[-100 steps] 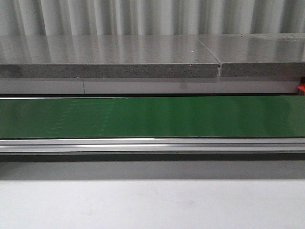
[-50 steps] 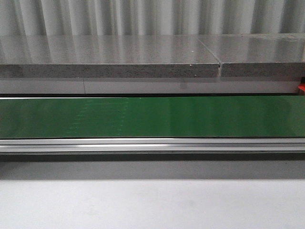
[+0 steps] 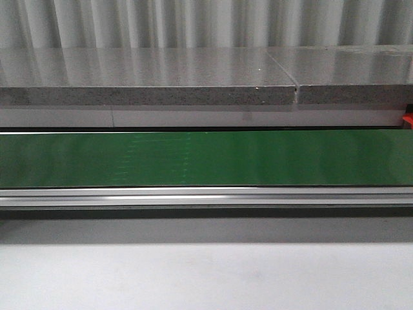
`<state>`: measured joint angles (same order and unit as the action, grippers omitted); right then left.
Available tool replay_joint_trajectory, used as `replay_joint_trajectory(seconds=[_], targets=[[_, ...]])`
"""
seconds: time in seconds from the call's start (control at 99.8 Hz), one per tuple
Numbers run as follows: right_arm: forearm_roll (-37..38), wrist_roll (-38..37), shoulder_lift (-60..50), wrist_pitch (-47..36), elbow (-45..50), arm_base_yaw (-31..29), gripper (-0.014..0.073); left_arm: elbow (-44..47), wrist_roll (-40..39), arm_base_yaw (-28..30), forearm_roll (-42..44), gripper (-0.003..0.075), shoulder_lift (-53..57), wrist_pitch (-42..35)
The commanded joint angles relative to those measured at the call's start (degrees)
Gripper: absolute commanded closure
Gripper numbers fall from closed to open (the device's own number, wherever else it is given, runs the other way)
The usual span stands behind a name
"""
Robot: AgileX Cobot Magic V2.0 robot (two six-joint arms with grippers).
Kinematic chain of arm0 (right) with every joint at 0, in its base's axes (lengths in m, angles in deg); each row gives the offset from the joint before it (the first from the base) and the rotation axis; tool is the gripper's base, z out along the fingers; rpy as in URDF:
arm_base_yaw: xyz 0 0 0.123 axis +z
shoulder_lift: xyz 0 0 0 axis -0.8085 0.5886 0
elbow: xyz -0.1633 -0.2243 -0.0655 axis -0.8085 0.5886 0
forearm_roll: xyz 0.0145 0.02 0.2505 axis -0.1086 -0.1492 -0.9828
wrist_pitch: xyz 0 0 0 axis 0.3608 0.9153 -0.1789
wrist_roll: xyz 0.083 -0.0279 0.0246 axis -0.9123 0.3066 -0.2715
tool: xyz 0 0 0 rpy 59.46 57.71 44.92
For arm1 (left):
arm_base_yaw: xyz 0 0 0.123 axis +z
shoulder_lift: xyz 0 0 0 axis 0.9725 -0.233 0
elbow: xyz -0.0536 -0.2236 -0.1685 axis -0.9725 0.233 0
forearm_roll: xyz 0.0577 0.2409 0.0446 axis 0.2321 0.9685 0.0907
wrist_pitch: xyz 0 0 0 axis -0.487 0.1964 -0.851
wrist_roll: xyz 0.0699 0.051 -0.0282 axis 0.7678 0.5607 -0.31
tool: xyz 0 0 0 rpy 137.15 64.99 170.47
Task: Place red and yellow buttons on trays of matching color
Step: 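Grasp the red push-button with the left gripper and lift it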
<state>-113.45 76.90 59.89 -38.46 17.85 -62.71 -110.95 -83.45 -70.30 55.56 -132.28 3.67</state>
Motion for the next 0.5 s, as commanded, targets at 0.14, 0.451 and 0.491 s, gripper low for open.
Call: replay_joint_trajectory(seconds=[0.14, 0.451, 0.491], targets=[[-1.35, 0.27, -0.30, -2.82, -1.46, -0.14, 0.0675, -1.21, 1.18, -0.40, -0.06, 0.0623, 0.73, -2.56], [-1.35, 0.27, -0.30, -2.82, -1.46, -0.14, 0.0675, -1.61, 1.62, -0.44, -1.62, 0.0195, 0.97, -2.39], [-1.35, 0.27, -0.30, -2.82, -1.46, -0.14, 0.0675, -2.23, 1.62, -0.44, -1.62, 0.0195, 0.97, -2.18]])
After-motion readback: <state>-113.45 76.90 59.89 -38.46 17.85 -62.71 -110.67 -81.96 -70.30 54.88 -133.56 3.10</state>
